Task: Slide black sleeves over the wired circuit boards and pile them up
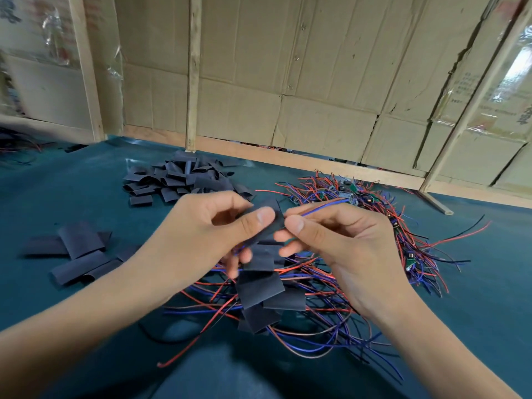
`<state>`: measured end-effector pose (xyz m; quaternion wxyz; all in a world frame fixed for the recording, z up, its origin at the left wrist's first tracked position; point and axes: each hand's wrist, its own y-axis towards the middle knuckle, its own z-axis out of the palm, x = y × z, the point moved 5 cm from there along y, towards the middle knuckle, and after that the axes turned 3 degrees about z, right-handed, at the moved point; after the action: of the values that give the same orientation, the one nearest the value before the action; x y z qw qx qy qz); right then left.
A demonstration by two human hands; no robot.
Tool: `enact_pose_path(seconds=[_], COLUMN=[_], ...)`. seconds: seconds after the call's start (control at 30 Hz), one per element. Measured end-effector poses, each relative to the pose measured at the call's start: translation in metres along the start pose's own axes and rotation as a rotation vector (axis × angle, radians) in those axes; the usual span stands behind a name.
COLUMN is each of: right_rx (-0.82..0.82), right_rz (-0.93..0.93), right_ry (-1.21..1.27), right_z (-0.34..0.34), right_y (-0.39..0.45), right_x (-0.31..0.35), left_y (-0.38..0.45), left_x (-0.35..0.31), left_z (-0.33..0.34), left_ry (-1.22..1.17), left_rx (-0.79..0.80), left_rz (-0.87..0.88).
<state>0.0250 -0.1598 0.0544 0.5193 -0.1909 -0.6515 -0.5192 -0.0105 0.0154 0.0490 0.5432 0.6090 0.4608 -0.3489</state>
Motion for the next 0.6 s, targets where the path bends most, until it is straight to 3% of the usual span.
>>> enact_pose_path(seconds=[0.07, 0.2, 0.27, 0.43, 0.6], right_rx=[0.009, -0.028, -0.061, -0.044, 0.185], right_rz=[-0.020, -0.060, -0.054, -0.092, -0.056], right_ry=[-0.031, -0.022, 0.001, -0.030, 0.014], right_z=[0.002, 0.001, -0.004, -0.007, 0.005], right_y=[-0.001, -0.002, 0.000, 0.000, -0.003], right_x=[0.001, 0.004, 0.007, 0.010, 0.009], left_y=[0.000, 0.000, 0.000, 0.003, -0.001], left_x=[0.003, -0.001, -0.002, 0.000, -0.002], left_z=[0.002, 0.008, 0.006, 0.000, 0.003], left_ry=[0.005, -0.385, -0.465, -0.380, -0.375], left_rx=[0.056, 0.296, 0.411, 0.273, 0.262], left_rz=[-0.044, -0.092, -0.088, -0.148, -0.207])
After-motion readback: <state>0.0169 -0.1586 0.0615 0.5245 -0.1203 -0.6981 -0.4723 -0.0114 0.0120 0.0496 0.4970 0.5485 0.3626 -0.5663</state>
